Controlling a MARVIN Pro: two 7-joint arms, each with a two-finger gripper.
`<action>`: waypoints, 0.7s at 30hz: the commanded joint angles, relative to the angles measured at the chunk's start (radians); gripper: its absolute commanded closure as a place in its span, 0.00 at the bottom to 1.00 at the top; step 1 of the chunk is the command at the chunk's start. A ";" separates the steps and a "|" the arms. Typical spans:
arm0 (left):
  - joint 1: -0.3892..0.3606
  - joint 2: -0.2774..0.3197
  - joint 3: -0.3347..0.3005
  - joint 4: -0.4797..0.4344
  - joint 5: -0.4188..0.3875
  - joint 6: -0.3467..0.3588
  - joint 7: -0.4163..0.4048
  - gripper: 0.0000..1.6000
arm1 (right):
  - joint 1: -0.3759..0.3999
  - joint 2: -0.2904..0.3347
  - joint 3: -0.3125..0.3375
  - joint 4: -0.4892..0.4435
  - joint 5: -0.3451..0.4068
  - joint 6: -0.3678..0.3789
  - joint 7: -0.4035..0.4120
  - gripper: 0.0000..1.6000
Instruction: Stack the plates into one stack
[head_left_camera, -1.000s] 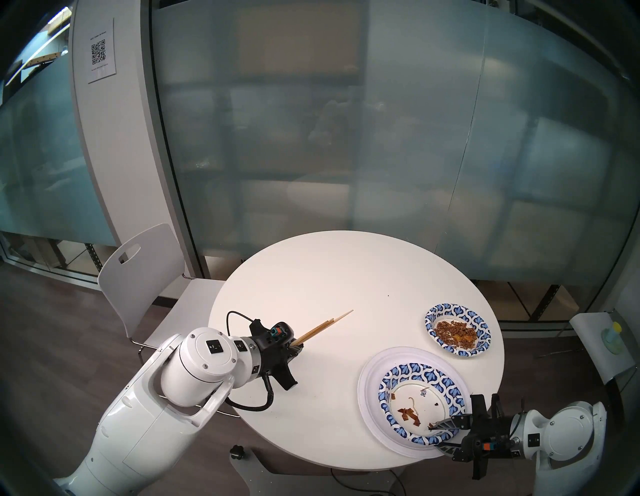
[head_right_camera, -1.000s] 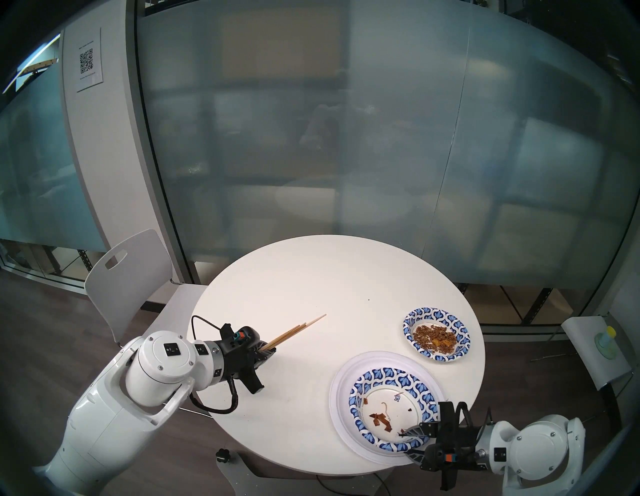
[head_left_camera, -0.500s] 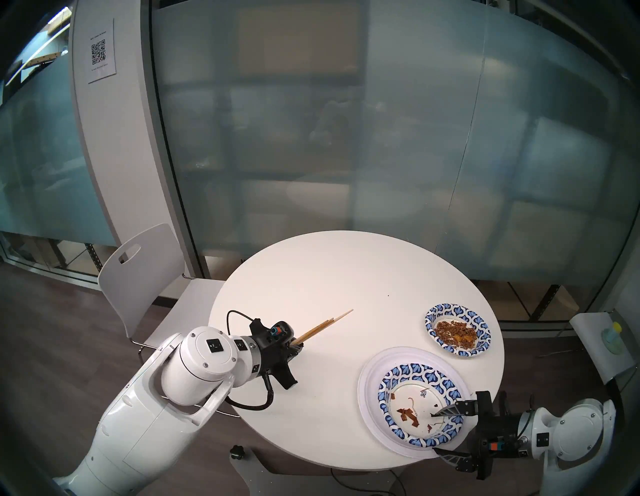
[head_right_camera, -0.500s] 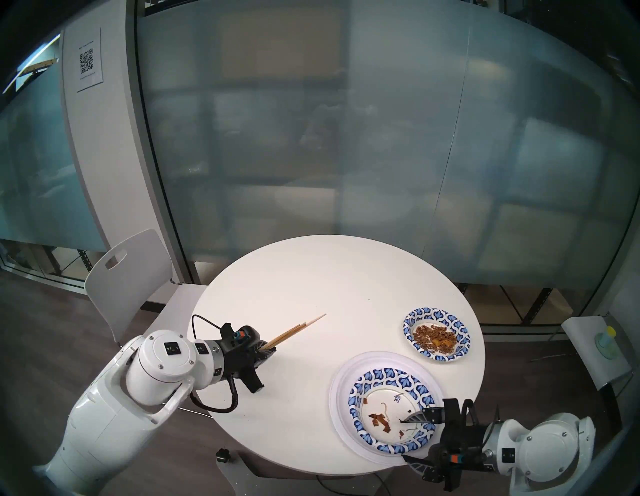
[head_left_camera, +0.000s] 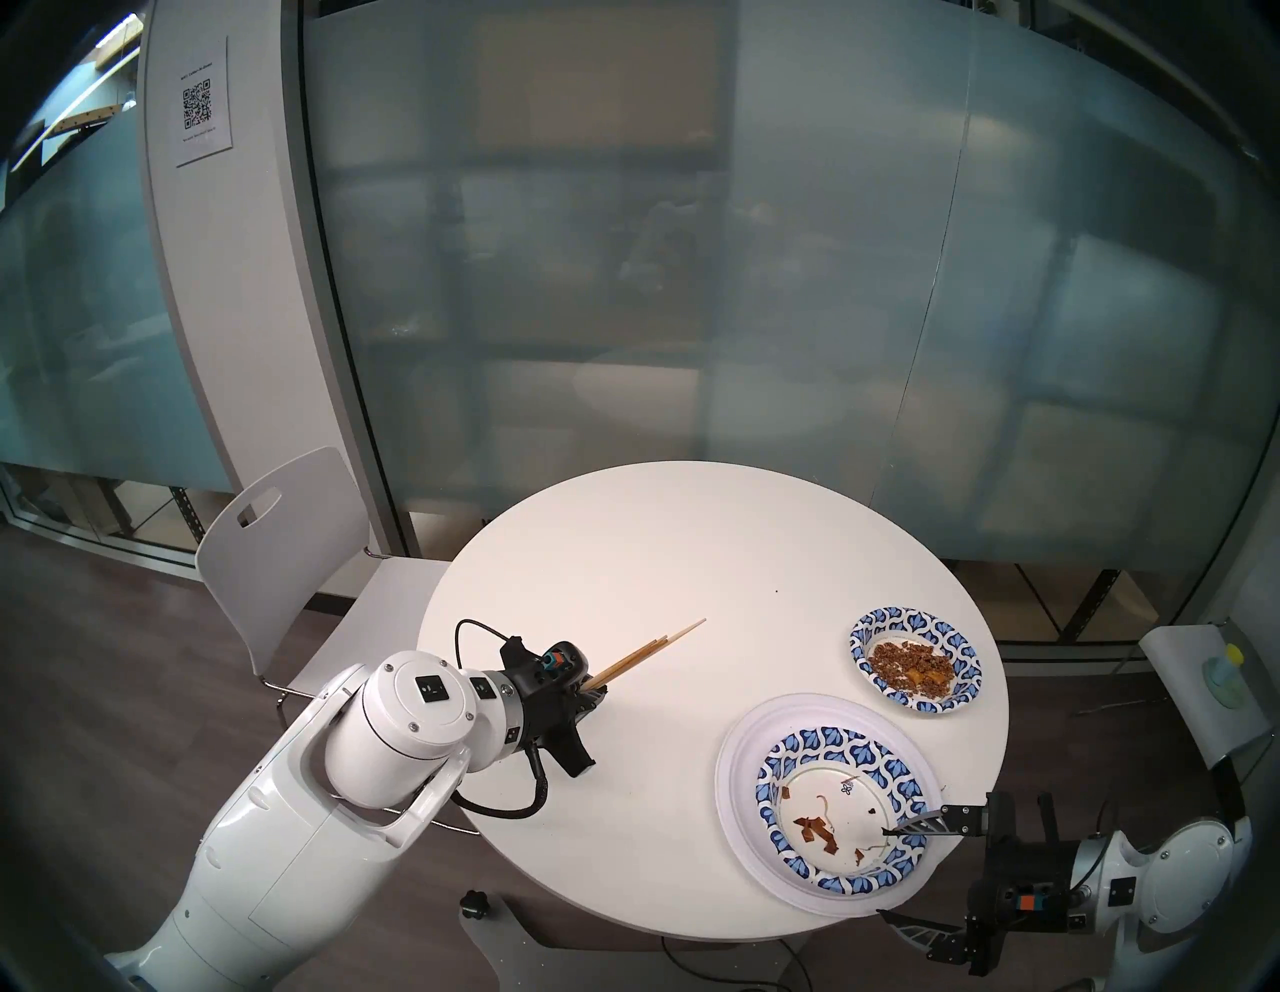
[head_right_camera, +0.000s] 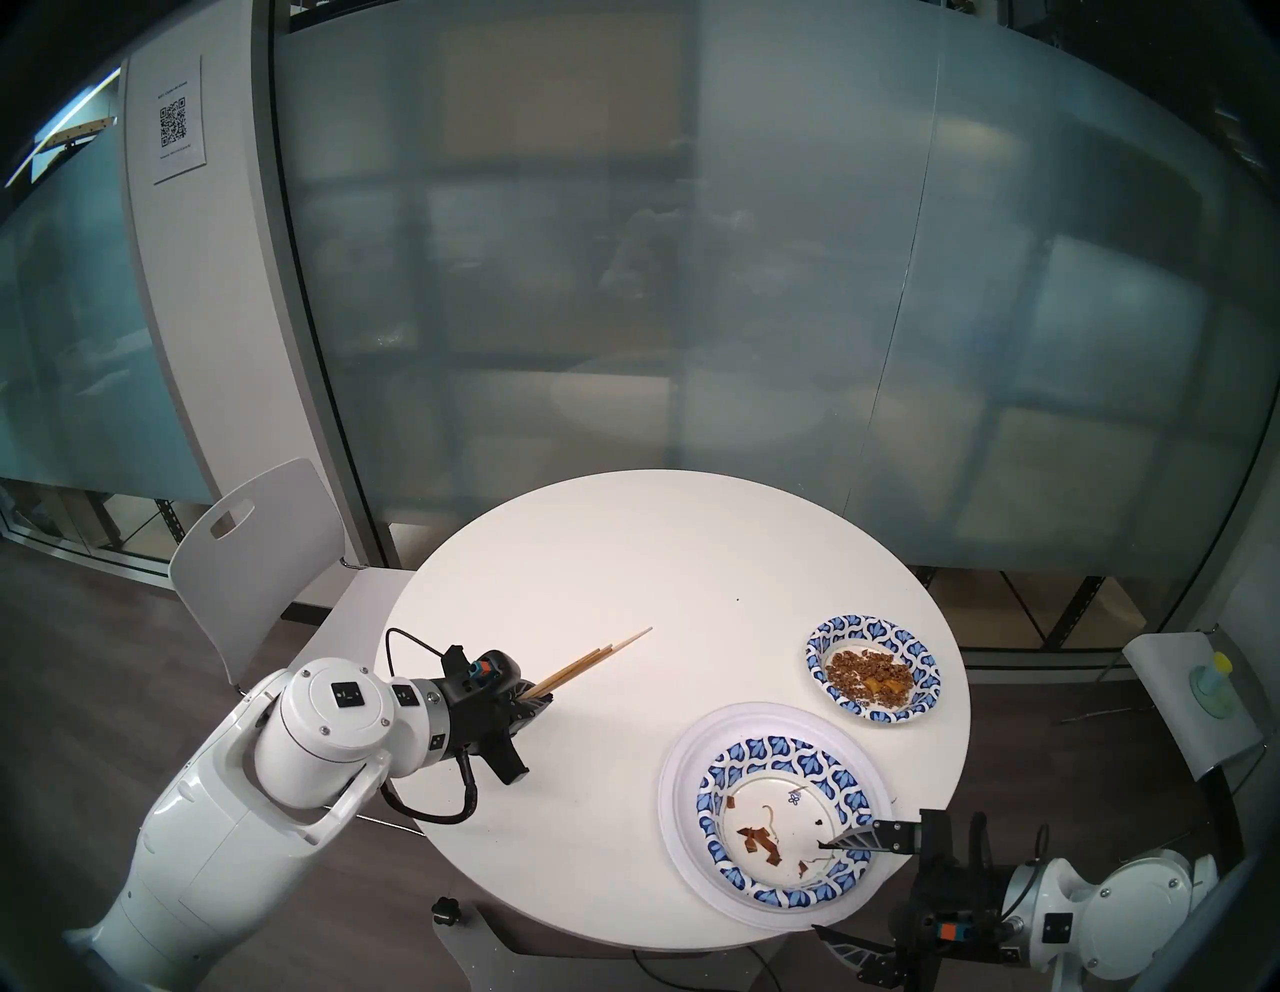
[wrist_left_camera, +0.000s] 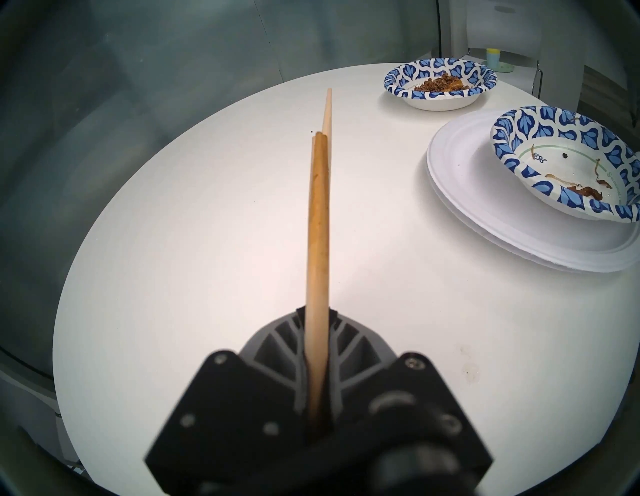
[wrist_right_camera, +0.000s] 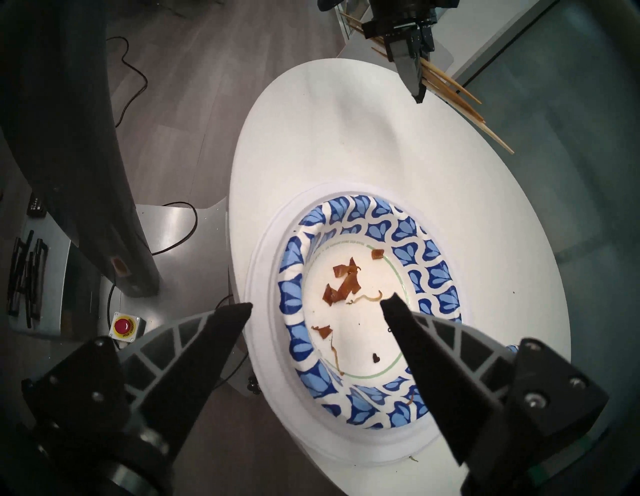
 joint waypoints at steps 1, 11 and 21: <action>-0.016 -0.007 0.011 -0.014 0.003 0.000 0.000 1.00 | -0.036 -0.090 0.087 -0.018 0.171 0.052 -0.031 0.15; -0.022 -0.007 0.016 -0.016 0.001 0.007 0.003 1.00 | -0.065 -0.192 0.194 -0.009 0.370 0.133 -0.072 0.37; -0.021 -0.005 0.012 -0.012 -0.003 0.007 0.003 1.00 | -0.091 -0.246 0.227 0.058 0.477 0.157 -0.074 0.98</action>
